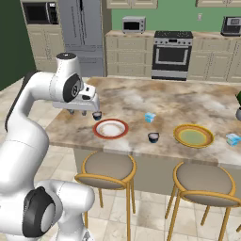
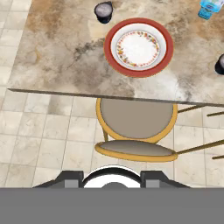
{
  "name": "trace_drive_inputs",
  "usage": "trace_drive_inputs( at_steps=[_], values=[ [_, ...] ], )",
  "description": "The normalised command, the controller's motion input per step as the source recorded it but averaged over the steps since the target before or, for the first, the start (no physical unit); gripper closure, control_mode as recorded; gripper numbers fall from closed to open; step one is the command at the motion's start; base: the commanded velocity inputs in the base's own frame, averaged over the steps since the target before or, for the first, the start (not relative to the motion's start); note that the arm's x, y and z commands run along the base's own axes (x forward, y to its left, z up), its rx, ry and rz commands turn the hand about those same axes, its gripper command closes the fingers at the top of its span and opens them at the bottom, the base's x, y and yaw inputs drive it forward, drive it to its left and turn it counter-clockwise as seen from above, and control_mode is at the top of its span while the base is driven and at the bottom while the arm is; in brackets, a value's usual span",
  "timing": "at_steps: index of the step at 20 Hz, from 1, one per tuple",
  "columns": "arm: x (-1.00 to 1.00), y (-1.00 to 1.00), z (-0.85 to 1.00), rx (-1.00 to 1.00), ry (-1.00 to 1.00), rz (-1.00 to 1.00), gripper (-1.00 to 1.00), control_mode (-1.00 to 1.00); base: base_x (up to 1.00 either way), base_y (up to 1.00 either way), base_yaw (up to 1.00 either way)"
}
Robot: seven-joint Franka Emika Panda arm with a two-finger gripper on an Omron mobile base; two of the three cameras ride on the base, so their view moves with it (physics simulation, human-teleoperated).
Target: Place two yogurt containers on each plate.
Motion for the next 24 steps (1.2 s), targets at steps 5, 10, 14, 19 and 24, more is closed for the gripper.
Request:
trace_drive_inputs(
  at_steps=[5,10,14,19,24],
  values=[
    [0.02,-0.03,-0.02,0.00,0.00,0.00,-1.00,-1.00,0.00,0.00,0.00],
    [0.14,0.00,-0.15,0.00,0.00,0.00,-1.00,-1.00,0.00,0.00,0.00],
    [0.39,0.05,-0.31,0.00,0.00,0.00,-1.00,-1.00,0.00,0.00,0.00],
    [0.64,0.23,-0.31,0.00,0.01,0.00,-1.00,-1.00,0.00,0.00,0.00],
    [0.97,0.59,-0.33,-0.02,0.03,0.00,-1.00,-1.00,0.00,0.00,0.00]
  ],
)
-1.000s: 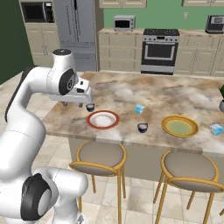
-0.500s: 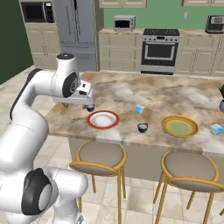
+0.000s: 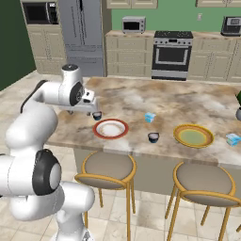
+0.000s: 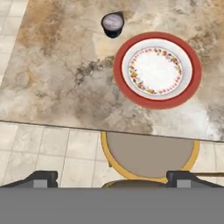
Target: Place two yogurt containers on each plate.
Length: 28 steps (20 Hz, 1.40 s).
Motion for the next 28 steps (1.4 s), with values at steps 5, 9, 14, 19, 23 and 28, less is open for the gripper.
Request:
trace_drive_inputs(
  at_steps=[5,9,14,19,23,28],
  values=[
    [1.00,0.56,-0.38,-0.01,0.06,0.00,-1.00,-1.00,0.00,0.00,0.00],
    [0.85,0.14,-0.21,0.00,0.10,0.00,-1.00,-1.00,0.00,0.00,0.00],
    [0.58,0.00,-0.07,0.00,0.07,0.00,-1.00,-1.00,0.00,0.00,0.00],
    [0.55,0.00,-0.38,0.00,0.05,0.00,-1.00,-1.00,0.00,0.00,0.00],
    [0.37,-0.02,-0.61,0.00,0.01,0.00,-1.00,-1.00,0.00,0.00,0.00],
    [0.52,-0.02,-0.60,0.00,0.00,0.00,-1.00,-1.00,0.00,0.00,0.00]
  ],
)
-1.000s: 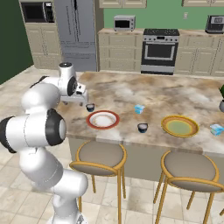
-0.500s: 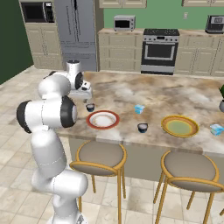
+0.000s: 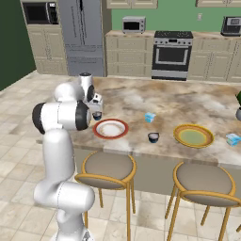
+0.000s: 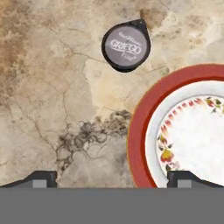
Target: Place two yogurt containers on each plate.
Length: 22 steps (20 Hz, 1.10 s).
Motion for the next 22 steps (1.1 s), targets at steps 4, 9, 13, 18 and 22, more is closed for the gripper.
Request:
trace_drive_inputs(
  at_steps=[4,9,13,18,22],
  values=[
    [0.54,0.00,-0.39,0.00,0.00,0.00,-1.00,-1.00,0.00,0.00,0.00],
    [0.61,0.00,-0.24,0.00,0.00,0.00,-1.00,-1.00,0.00,0.00,0.00],
    [0.54,-0.02,0.00,0.00,0.00,0.00,-1.00,-1.00,0.00,0.00,0.00],
    [0.51,0.00,-0.03,0.00,0.00,0.00,-1.00,-1.00,0.00,0.00,0.00],
    [0.36,0.00,-0.30,0.00,0.01,0.00,-1.00,-1.00,0.00,0.00,0.00]
  ],
)
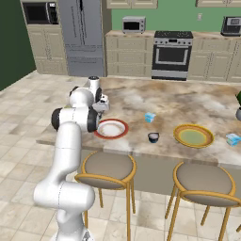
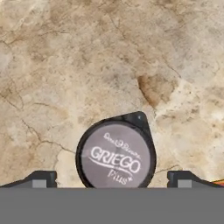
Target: Place two yogurt containers on each plate.
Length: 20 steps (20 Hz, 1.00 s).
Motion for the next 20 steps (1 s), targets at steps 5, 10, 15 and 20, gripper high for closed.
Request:
trace_drive_inputs(
  at_steps=[5,10,15,20],
  values=[
    [0.25,0.00,-0.32,0.00,0.00,0.00,-1.00,-1.00,0.00,0.00,0.00],
    [0.13,0.00,-0.19,0.00,0.00,0.00,-1.00,-1.00,0.00,0.00,0.00],
    [0.04,0.00,-0.16,0.00,0.00,0.00,-1.00,-1.00,0.00,0.00,0.00],
    [0.00,0.00,-0.17,0.00,0.00,0.00,1.00,-1.00,0.00,0.00,0.00]
  ],
)
